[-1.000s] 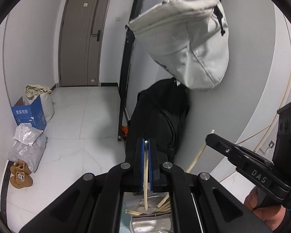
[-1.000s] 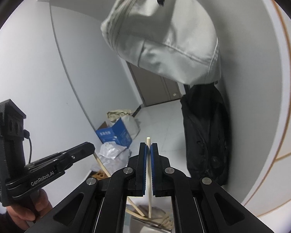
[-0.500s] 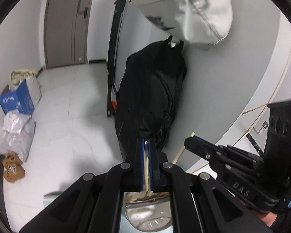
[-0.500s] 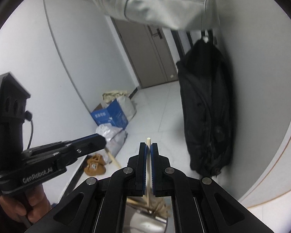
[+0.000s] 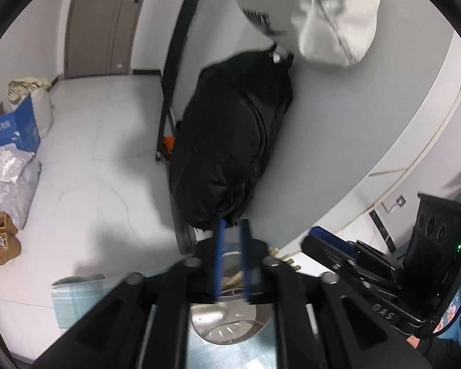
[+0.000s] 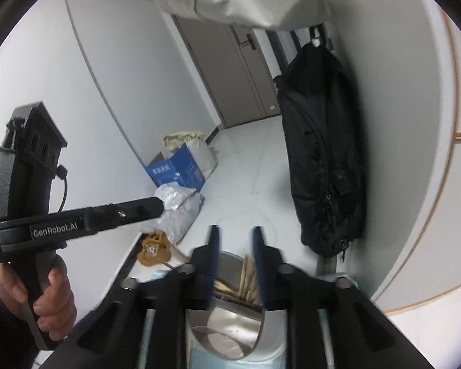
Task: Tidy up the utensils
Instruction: 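Open both grippers to drop the chopsticks into the holder, then pull both open tools back from the holder toward the chopstick pile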
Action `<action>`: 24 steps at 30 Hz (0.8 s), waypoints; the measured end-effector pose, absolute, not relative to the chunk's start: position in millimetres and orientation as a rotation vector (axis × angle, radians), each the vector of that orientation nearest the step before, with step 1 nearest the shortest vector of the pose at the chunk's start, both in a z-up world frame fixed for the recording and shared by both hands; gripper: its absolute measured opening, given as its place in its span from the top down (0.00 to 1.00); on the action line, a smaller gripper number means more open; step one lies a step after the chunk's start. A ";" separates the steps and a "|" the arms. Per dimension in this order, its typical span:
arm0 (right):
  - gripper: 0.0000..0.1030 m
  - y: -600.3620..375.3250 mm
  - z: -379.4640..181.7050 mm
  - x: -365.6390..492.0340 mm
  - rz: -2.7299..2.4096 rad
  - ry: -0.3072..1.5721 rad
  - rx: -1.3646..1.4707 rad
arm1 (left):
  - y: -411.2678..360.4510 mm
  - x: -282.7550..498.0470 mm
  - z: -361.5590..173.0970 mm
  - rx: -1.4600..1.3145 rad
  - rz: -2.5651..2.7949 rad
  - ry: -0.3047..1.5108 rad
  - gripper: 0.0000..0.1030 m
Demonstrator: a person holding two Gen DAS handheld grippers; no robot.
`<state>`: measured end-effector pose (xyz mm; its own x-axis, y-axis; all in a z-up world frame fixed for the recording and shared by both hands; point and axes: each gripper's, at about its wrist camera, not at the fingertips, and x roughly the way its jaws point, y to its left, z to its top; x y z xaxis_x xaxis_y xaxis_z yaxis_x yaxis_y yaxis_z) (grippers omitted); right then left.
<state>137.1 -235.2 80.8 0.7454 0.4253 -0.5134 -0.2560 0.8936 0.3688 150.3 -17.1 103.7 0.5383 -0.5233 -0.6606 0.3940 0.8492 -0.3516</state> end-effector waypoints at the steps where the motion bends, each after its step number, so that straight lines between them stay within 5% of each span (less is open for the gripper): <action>1: 0.72 -236.5 83.7 134.5 0.377 0.619 0.289 | -14.7 147.8 106.1 -0.170 -0.542 0.828 0.71; 5: 0.64 -241.4 93.7 122.3 0.364 0.590 0.300 | -2.7 137.5 117.5 -0.203 -0.497 0.764 0.46; 7: 0.53 -242.7 98.7 114.7 0.359 0.576 0.309 | 2.7 131.6 120.0 -0.216 -0.466 0.751 0.45; 15: 0.41 -235.6 115.4 86.9 0.365 0.520 0.298 | 6.9 103.5 122.3 -0.184 -0.373 0.708 0.44; 19: 0.34 -231.0 120.1 73.2 0.369 0.501 0.291 | 5.6 88.4 127.0 -0.174 -0.342 0.672 0.31; 24: 0.28 -227.9 123.9 53.5 0.375 0.485 0.283 | 1.5 69.9 128.5 -0.144 -0.309 0.636 0.31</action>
